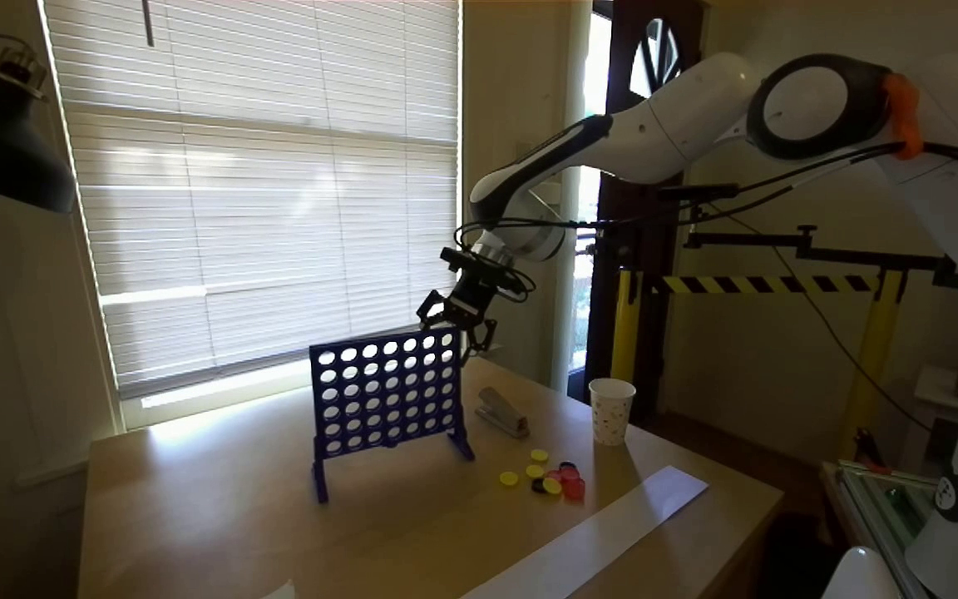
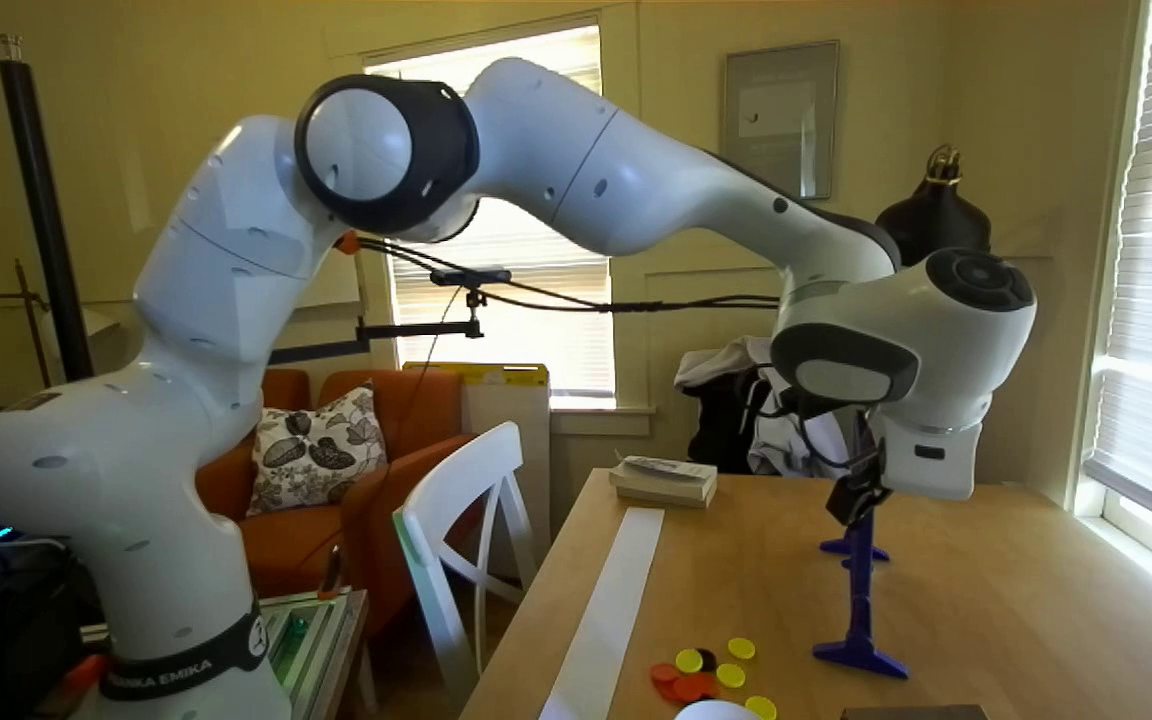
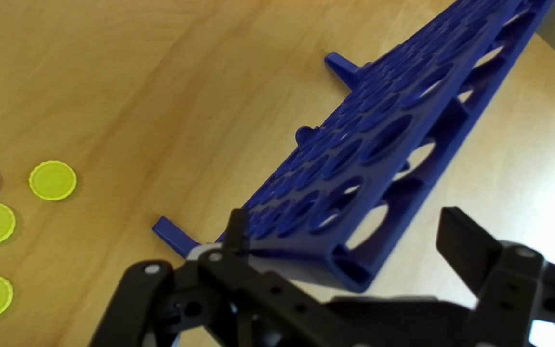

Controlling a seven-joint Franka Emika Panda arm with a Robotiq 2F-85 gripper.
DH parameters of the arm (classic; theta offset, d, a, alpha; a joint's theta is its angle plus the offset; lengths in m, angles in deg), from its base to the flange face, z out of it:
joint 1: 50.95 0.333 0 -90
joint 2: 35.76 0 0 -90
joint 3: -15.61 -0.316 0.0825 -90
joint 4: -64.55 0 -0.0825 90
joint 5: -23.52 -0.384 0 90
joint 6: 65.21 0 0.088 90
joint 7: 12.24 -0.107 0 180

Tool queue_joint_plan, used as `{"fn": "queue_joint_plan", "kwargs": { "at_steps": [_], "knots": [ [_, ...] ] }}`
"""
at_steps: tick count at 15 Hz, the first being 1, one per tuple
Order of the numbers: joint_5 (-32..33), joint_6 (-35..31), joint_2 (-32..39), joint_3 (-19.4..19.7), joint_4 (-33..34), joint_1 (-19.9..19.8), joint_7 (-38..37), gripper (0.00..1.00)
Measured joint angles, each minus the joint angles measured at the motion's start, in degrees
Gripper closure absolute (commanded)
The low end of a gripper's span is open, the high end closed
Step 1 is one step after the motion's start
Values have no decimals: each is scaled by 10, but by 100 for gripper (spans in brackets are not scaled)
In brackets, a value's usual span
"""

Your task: Pick up the blue object and lay it down on the table

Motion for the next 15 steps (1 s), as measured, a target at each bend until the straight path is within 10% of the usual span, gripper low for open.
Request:
{"fn": "queue_joint_plan", "kwargs": {
  "at_steps": [2,3,15],
  "knots": [
    [0,0,4,0,4,-1,0,0],
    [0,0,6,0,5,-1,-1,25],
    [0,0,21,2,23,-3,-1,98]
  ]
}}
